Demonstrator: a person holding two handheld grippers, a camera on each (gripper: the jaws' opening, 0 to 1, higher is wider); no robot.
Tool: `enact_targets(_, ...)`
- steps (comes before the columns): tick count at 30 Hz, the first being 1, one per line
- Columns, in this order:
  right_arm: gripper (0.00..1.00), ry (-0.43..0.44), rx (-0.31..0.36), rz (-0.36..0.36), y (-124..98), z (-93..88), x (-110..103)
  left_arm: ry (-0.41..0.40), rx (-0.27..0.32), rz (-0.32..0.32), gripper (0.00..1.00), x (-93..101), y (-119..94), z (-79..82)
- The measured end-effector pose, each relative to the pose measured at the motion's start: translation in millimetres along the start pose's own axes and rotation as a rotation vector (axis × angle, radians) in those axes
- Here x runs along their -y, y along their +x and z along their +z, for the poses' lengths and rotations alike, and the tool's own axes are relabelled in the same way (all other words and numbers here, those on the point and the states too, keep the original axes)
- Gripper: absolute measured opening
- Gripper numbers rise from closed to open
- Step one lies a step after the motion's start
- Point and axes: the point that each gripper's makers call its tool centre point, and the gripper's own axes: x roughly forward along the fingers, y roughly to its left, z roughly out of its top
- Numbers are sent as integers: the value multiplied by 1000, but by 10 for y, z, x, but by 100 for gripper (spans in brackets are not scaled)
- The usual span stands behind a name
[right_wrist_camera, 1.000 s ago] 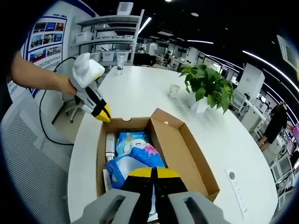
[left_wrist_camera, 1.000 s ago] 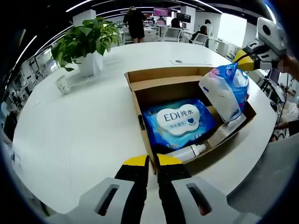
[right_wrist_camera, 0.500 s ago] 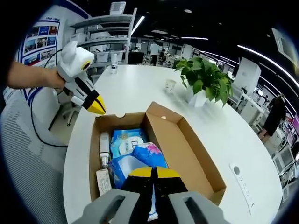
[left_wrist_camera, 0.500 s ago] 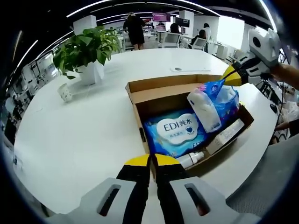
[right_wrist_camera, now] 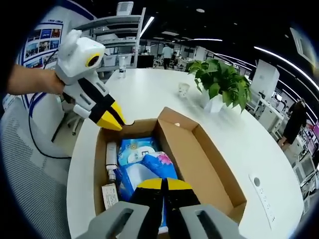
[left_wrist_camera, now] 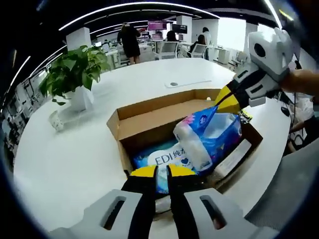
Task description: Operate the shoe box by opening the lid, removing the specified soft item, and placing it in the target area until the item is outside and the box remains undamaged.
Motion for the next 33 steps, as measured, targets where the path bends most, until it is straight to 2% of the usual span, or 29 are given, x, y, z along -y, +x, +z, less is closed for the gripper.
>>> enact_targets(3, 0, 1, -1, 7, 23, -3, -42, 62, 15, -25, 9, 118, 114, 130)
enact_targets(7, 0, -4, -3, 11, 35, -7, -75, 104, 19, -56, 10, 276, 245, 276)
enact_targets(10, 0, 0, -2, 11, 36, -11, -81, 163, 28, -106, 11, 418, 301, 356)
enact_targets(17, 0, 4, 1, 8, 11, -6, -71, 259, 12, -152, 13, 590, 396, 379)
enact_targets(24, 0, 5, 9, 10, -13, 22, -82, 334, -11, -160, 12, 656, 474, 346)
enact_targets(26, 0, -1, 7, 10, -17, 19, -88, 375, -11, -141, 7, 631, 487, 352)
enact_targets(31, 0, 2, 6, 10, -39, 1, -88, 363, 5, -148, 0, 628, 467, 396)
enact_targets(33, 0, 5, 7, 10, -45, 2, -90, 360, 3, -152, 0, 634, 455, 407)
